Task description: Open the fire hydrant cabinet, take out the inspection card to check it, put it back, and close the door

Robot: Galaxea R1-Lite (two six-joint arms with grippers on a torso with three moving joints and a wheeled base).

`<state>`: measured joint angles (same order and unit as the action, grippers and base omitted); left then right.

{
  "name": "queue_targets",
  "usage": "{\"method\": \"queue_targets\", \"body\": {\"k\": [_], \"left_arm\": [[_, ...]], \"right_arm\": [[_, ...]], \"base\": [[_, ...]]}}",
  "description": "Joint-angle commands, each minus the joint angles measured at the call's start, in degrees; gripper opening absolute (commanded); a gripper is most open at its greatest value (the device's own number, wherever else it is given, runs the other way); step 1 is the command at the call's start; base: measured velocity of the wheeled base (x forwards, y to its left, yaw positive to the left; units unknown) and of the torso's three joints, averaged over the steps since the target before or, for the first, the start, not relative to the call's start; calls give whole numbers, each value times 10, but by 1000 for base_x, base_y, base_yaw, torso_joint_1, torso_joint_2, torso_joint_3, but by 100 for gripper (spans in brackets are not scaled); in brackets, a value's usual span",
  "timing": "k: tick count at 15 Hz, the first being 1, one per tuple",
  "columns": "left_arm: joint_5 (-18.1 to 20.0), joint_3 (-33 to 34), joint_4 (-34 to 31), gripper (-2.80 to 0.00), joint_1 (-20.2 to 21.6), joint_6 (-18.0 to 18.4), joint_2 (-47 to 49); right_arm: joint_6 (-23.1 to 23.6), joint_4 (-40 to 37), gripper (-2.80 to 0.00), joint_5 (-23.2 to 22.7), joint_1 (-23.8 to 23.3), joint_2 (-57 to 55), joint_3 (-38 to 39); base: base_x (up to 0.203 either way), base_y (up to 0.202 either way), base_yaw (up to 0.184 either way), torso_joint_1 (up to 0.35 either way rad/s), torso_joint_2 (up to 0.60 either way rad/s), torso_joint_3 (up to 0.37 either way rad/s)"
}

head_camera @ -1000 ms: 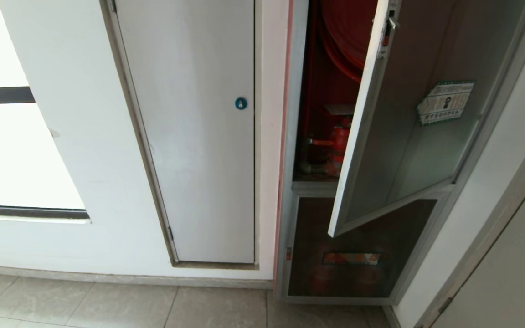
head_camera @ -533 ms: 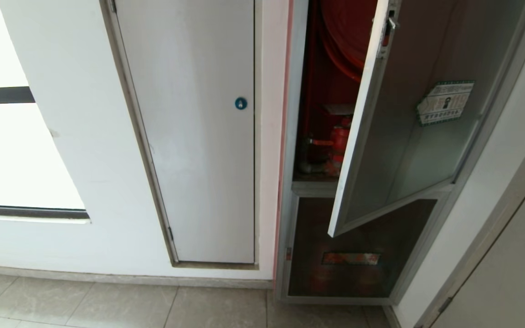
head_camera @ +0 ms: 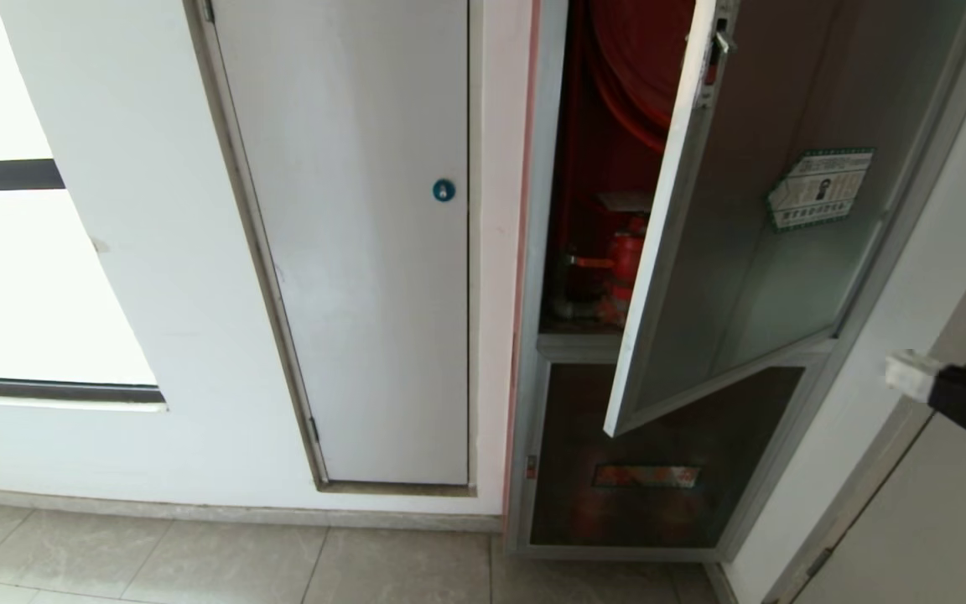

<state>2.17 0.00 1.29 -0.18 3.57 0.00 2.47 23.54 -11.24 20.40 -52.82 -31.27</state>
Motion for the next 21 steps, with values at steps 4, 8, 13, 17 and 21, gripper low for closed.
{"method": "queue_targets", "body": {"k": [4,8,13,17,21], "left_arm": [[0,7,0,-280,0,0,1],[0,7,0,-280,0,0,1],[0,7,0,-280,0,0,1],[0,7,0,-280,0,0,1],[0,7,0,-280,0,0,1]], "right_arm": [[-3,5,-280,0,48,-234,-146],[-26,18,-280,35,56,-336,-238],[-41,245,-280,138,68,-456,-256],[2,388,-280,179,69,-524,-257],[66,486,-280,219,69,-576,-265]], "base": [[0,0,0,0,0,0],[0,0,0,0,0,0],[0,0,0,0,0,0],[0,0,0,0,0,0],[0,0,0,0,0,0]]}}
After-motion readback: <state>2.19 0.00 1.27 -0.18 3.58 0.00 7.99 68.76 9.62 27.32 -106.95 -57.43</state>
